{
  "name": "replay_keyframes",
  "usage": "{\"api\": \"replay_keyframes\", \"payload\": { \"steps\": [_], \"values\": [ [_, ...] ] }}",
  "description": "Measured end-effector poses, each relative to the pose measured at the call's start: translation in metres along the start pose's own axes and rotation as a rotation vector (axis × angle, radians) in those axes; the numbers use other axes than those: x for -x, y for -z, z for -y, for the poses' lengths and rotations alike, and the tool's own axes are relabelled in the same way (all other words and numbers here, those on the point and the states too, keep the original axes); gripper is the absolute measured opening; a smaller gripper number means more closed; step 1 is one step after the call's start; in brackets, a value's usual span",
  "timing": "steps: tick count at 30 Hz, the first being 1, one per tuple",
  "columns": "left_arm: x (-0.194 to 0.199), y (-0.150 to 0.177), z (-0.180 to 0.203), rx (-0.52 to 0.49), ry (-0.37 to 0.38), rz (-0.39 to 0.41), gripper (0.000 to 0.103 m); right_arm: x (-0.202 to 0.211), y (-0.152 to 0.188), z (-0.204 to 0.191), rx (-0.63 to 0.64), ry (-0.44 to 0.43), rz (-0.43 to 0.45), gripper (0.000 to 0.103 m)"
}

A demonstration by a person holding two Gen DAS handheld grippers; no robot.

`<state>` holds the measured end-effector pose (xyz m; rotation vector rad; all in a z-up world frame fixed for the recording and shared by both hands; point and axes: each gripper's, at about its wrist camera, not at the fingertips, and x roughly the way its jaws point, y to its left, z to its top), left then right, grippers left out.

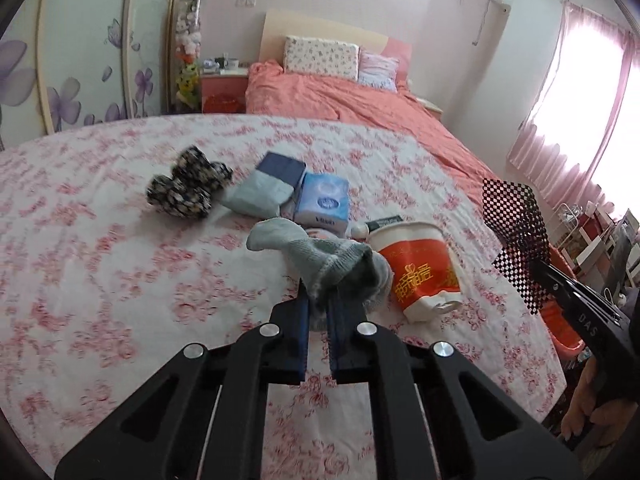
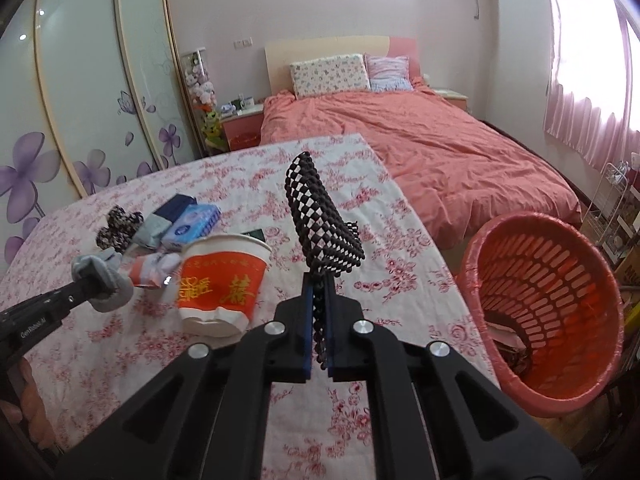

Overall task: Collect trash
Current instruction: 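Carry the black mesh item and grey sock over the orange basket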

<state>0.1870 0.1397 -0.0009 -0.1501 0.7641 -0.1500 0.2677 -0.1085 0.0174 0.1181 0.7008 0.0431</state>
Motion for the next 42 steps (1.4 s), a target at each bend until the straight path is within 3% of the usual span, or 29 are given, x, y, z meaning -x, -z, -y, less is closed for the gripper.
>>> {"api": "replay_keyframes", "payload": {
  "steps": [7, 15, 28, 42],
  "values": [
    [0.024, -0.007, 0.019, -0.033, 0.006, 0.045, 0.007, 0.036, -0.002, 0.007, -0.007, -0.001, 0.058, 0.006],
    [0.034, -0.011, 0.063, -0.077, 0.067, 0.064, 0.007, 0.073, -0.001, 0.036, -0.043, 0.029, 0.119, 0.006],
    [0.003, -0.001, 0.158, -0.183, 0.221, 0.011, 0.007, 0.107, 0.010, 0.112, -0.136, 0.135, 0.171, 0.006],
    [-0.032, 0.010, 0.244, -0.272, 0.369, -0.049, 0.007, 0.115, 0.021, 0.183, -0.236, 0.215, 0.205, 0.006]
  ]
}}
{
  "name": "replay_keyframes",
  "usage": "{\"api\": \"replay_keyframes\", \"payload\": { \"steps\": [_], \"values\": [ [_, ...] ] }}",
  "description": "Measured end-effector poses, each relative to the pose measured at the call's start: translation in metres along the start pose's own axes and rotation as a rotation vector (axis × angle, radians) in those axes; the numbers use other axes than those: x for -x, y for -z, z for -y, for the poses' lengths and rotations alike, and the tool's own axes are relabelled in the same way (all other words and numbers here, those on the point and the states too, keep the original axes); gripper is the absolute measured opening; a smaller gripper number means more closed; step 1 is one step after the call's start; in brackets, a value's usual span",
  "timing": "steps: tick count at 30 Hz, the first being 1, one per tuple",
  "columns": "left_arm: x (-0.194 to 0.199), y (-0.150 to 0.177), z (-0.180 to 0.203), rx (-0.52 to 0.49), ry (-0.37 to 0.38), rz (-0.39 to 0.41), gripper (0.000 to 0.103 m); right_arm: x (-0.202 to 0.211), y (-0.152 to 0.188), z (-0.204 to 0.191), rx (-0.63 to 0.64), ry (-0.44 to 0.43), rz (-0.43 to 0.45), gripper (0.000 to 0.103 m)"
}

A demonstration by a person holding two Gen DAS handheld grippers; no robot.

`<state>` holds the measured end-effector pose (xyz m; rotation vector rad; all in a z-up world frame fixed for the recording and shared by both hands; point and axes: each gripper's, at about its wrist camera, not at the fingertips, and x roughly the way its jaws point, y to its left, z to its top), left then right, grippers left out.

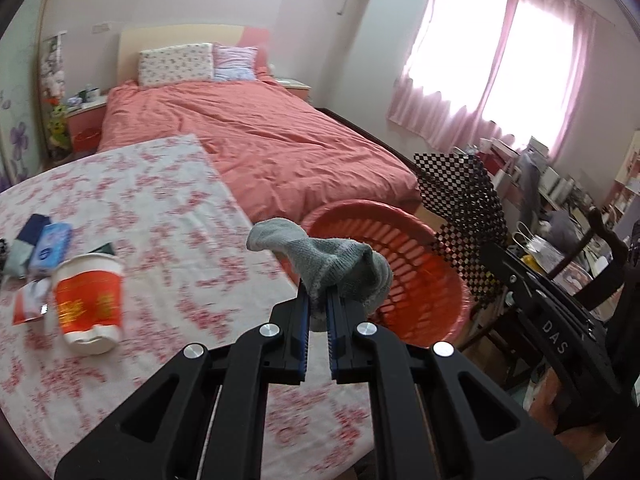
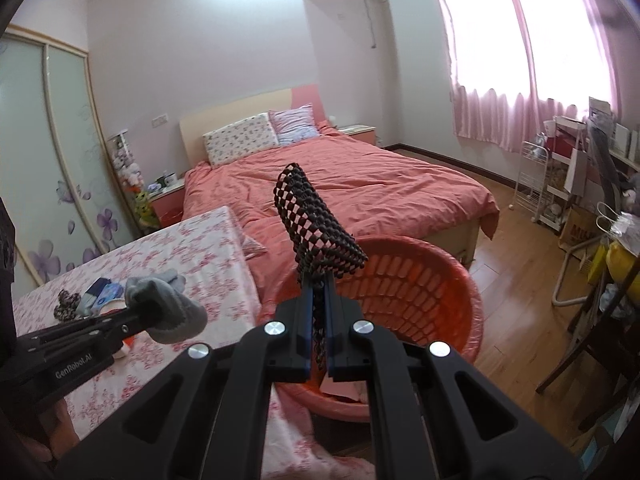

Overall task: Collect trash
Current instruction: 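Carry the black mesh item and grey sock over the orange basket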

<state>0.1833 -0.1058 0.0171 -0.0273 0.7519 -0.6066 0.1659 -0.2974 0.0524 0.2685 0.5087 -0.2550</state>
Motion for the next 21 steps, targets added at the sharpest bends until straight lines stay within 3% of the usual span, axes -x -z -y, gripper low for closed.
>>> {"api": "replay_keyframes", "payload": {
  "steps": [21],
  "values": [
    [-0.058, -0.006, 0.054, -0.095, 0.086, -0.074, 0.007, -0.041, 0.005, 0.063, -0.105, 0.050, -0.034, 0.006]
  ]
}}
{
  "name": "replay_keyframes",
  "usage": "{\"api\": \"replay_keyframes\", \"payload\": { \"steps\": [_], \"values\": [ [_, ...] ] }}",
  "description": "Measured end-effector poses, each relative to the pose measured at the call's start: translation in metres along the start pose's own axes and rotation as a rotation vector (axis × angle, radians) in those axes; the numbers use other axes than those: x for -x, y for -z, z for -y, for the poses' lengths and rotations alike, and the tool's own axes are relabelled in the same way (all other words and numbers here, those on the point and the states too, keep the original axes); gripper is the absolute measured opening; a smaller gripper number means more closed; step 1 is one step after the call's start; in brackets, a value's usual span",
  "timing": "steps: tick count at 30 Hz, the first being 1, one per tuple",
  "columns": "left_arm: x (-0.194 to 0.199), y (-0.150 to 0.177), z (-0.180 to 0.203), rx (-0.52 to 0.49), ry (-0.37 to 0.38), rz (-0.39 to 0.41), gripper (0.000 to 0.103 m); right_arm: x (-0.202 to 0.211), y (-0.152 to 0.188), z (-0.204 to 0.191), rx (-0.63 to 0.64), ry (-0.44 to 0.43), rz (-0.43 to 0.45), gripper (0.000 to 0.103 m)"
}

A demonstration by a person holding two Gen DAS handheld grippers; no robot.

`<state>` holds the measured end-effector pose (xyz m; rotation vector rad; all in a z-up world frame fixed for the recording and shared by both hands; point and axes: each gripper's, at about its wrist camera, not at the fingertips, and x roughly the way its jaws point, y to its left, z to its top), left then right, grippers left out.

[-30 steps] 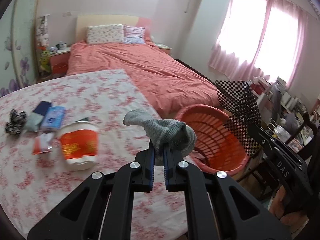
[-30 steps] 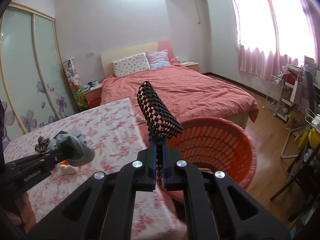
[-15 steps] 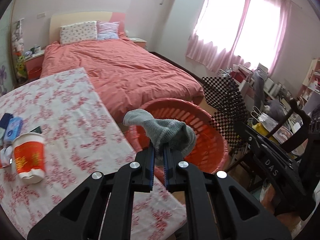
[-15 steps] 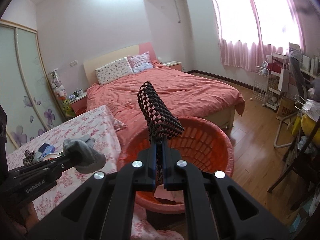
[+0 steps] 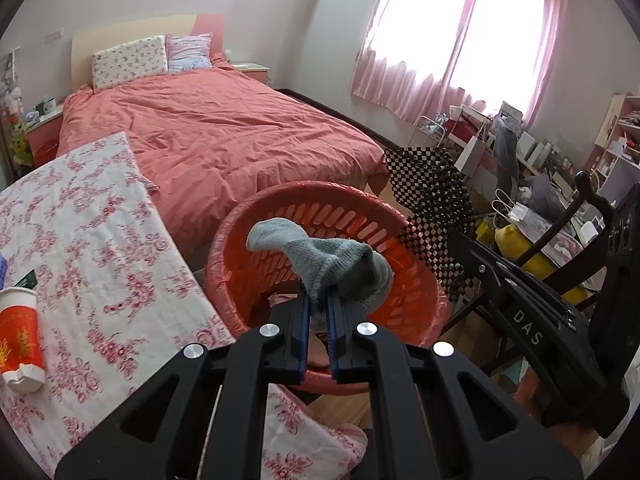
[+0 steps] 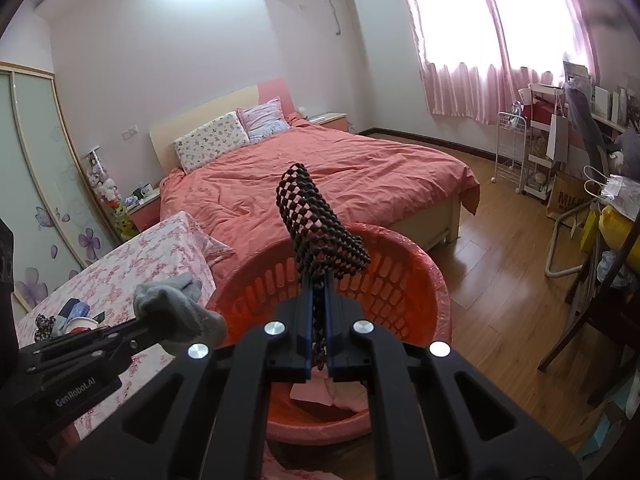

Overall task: Collect trash
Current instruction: 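Carry the black mesh item and grey sock over the orange basket, then open both tools over the basket to drop the mesh item and sock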

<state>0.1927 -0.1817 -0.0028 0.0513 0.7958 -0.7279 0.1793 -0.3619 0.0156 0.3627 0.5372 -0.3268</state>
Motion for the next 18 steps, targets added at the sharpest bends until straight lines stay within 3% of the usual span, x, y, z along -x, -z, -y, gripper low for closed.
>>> {"api": "replay_keyframes", "payload": {
  "steps": [4, 9, 18],
  "values": [
    [-0.008, -0.003, 0.005, -0.003, 0.005, -0.011, 0.007, -0.009, -0.002, 0.007, -0.010, -0.003, -0.007, 0.010],
    [-0.021, 0.000, 0.002, 0.006, -0.010, -0.039, 0.033, -0.023, -0.003, 0.017, -0.043, 0.004, -0.024, 0.021],
    [-0.013, 0.009, -0.025, 0.041, -0.096, -0.054, 0.034, -0.025, 0.008, 0.019, -0.020, 0.056, -0.044, 0.038]
  ]
}}
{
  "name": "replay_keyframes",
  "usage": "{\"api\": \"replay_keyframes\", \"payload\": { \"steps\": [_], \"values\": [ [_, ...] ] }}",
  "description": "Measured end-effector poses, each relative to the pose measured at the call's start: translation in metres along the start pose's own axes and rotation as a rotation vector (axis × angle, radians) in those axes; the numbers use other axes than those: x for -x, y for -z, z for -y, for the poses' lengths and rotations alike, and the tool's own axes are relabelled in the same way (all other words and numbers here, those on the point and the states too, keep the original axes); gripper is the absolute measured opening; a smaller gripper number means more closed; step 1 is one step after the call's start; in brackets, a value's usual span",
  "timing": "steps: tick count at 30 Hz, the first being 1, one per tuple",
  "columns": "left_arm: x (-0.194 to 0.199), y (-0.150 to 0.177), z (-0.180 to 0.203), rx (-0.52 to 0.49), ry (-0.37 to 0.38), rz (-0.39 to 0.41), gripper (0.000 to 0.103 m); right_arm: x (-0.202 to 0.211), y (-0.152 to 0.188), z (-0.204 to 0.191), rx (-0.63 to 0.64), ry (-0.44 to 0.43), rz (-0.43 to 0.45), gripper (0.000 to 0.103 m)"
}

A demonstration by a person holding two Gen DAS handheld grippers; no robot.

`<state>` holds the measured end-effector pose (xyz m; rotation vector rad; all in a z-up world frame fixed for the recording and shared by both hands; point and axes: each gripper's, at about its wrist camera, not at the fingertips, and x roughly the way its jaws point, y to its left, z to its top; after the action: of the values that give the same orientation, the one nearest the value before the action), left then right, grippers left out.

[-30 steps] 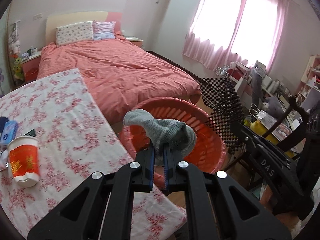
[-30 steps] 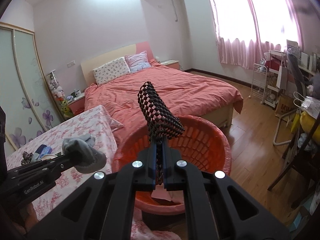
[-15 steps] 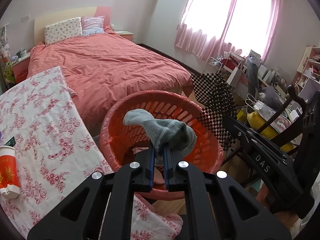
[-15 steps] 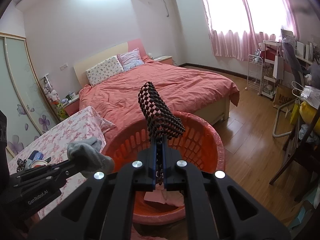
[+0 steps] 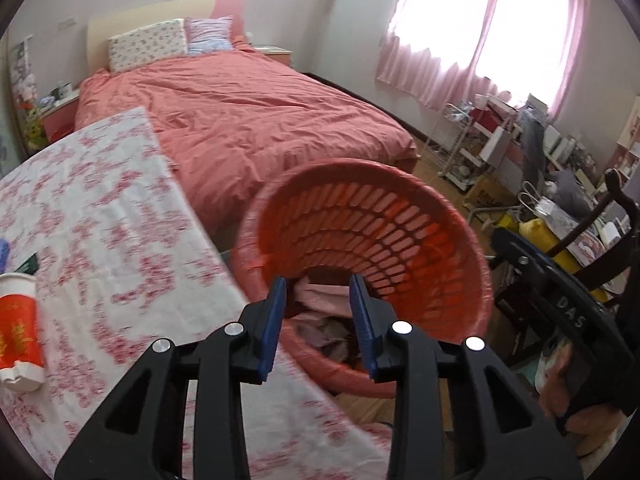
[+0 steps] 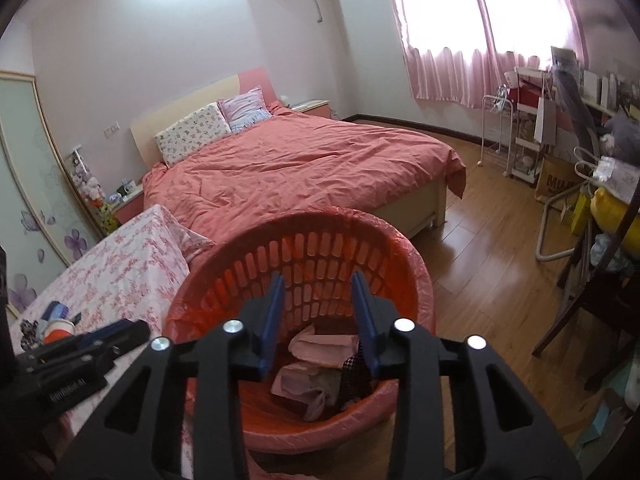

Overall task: Collect trash
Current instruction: 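Open both tools over the basket to drop the mesh item and sock, then move both open tools back to the bed, right tool toward the paper cup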

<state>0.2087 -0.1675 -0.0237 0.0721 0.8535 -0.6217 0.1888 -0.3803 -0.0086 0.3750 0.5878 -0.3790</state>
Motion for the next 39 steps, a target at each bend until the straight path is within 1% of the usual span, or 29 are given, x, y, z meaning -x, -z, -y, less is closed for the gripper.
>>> {"api": "replay_keyframes", "payload": {
  "steps": [5, 10, 18, 27, 28, 29, 32, 39],
  "values": [
    [0.020, 0.005, -0.028, 0.029, -0.065, 0.020, 0.036, 0.005, 0.002, -0.020, 0.044, -0.006, 0.003, 0.042],
    [0.042, 0.015, -0.060, 0.073, -0.127, 0.039, 0.036, 0.009, 0.005, -0.050, 0.091, -0.044, -0.010, 0.043],
    [0.084, 0.032, -0.115, 0.141, -0.222, 0.084, 0.036, 0.014, 0.019, -0.125, 0.198, -0.133, -0.038, 0.047],
    [0.133, 0.064, -0.189, 0.249, -0.357, 0.115, 0.036, 0.018, 0.051, -0.223, 0.325, -0.265, -0.090, 0.055],
    [0.137, 0.068, -0.197, 0.261, -0.368, 0.118, 0.037, 0.019, 0.053, -0.230, 0.334, -0.277, -0.095, 0.057],
    [0.144, 0.073, -0.208, 0.281, -0.386, 0.123, 0.040, 0.019, 0.057, -0.240, 0.346, -0.290, -0.101, 0.057],
    [0.158, 0.085, -0.230, 0.315, -0.431, 0.133, 0.041, 0.021, 0.068, -0.270, 0.377, -0.327, -0.120, 0.061],
    [0.181, 0.107, -0.271, 0.385, -0.483, 0.138, 0.041, 0.014, 0.090, -0.318, 0.405, -0.376, -0.181, 0.069]
  ]
}}
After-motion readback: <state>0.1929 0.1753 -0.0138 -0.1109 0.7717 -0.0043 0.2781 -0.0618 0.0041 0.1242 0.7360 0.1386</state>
